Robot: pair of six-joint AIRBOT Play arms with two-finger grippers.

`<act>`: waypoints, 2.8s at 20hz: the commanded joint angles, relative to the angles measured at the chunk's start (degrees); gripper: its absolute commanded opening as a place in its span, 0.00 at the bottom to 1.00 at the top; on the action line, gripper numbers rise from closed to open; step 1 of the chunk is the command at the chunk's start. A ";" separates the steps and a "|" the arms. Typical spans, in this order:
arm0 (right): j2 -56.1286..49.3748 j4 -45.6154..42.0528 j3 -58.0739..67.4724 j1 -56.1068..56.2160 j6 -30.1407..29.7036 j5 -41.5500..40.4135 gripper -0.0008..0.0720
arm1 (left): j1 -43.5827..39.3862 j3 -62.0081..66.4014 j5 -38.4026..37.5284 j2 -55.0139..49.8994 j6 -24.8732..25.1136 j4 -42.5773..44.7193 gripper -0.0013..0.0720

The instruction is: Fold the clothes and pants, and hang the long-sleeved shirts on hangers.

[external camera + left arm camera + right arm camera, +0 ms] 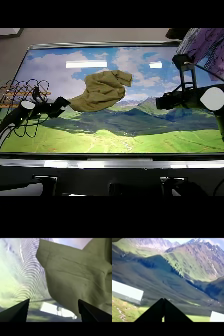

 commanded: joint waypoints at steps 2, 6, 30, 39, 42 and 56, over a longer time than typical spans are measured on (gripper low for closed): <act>0.02 0.00 -0.02 0.07 -0.09 -2.56 0.06 | -3.48 2.84 7.02 -5.66 0.20 -3.65 0.99; -1.03 0.00 -0.07 0.07 4.87 -2.78 0.07 | -5.68 3.30 11.28 -7.15 -1.25 -3.65 0.71; -46.80 71.45 0.07 6.49 3.87 -47.58 0.93 | -5.66 3.28 7.50 -7.56 -4.28 -3.56 0.04; -52.11 72.43 9.44 8.04 -0.76 -47.65 0.23 | -5.66 3.26 7.43 -7.58 -4.13 -3.54 0.04; -50.42 70.25 9.64 7.82 -5.60 -44.35 0.05 | -5.38 3.58 6.23 -7.17 -4.04 -3.54 0.04; -6.32 42.03 29.24 3.06 -5.55 -29.38 0.05 | -5.55 54.82 -15.04 16.20 2.16 6.14 0.04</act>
